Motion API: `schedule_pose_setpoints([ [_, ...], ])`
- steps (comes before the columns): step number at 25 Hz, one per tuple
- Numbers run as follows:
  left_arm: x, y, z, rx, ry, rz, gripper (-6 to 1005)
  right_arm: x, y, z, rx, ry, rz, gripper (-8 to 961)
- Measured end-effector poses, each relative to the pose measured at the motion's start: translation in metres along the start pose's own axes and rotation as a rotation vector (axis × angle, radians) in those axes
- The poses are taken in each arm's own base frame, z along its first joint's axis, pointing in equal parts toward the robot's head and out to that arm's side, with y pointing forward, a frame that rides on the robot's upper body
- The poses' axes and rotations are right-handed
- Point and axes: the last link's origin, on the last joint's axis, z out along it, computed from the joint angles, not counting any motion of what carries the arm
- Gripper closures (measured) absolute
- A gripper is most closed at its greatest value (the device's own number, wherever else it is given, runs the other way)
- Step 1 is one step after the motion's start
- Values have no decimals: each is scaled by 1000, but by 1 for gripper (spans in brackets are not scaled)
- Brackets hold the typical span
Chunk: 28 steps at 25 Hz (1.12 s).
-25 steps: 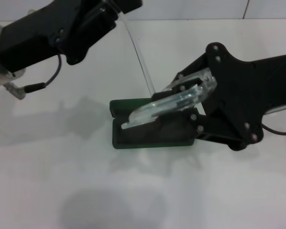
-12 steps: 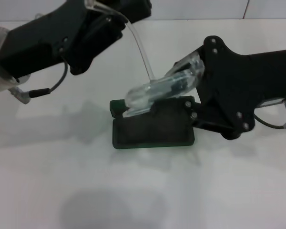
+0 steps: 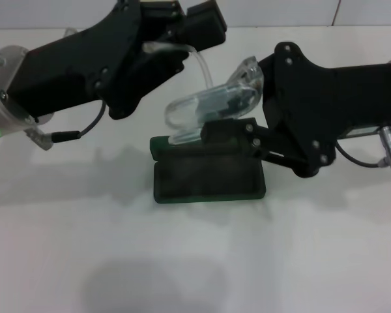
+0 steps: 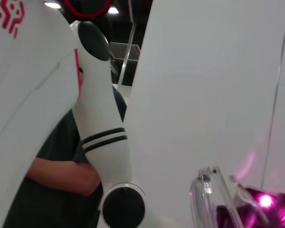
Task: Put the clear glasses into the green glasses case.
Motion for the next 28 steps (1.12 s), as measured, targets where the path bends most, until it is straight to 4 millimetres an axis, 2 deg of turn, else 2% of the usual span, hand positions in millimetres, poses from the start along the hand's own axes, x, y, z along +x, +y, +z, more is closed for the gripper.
schedule_pose_setpoints([
  [20,3,0,-7,31,21,29,942,0,1,2,-7,-6,0,821],
  [28,2,2,-3,12,20,22,942,0,0,1,4,-7,1,820],
])
